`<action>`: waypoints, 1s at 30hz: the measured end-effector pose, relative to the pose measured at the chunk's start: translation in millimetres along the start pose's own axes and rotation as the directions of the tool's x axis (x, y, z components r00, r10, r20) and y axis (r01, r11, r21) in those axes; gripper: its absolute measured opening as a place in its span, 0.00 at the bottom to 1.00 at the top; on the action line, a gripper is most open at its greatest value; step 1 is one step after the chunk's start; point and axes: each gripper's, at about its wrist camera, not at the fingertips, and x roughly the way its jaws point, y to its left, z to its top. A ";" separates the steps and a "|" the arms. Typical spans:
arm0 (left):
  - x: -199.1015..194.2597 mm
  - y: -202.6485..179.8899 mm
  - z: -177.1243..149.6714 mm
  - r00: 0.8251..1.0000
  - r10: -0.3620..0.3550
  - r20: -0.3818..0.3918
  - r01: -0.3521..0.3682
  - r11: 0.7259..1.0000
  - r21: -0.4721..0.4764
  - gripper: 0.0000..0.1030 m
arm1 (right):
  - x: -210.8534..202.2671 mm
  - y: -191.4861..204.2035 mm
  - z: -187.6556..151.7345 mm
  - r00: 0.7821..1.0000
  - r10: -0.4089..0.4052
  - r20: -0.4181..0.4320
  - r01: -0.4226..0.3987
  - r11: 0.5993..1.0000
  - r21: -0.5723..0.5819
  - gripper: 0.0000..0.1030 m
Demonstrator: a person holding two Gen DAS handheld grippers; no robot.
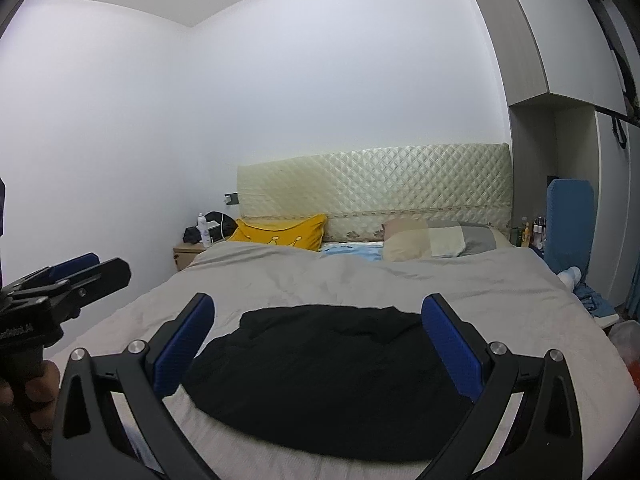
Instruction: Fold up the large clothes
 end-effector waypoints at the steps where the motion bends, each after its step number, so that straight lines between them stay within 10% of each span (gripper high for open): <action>1: -6.1 -1.3 -3.6 1.000 0.014 -0.003 -0.014 1.000 0.008 0.96 | -4.5 1.9 -2.8 1.000 0.000 -0.001 0.000 1.000 0.000 1.00; 30: -11.1 29.3 -101.6 0.971 0.062 -0.230 -0.078 0.995 -0.059 0.96 | -29.0 20.5 -95.2 0.986 -0.047 -0.162 0.050 0.999 0.016 1.00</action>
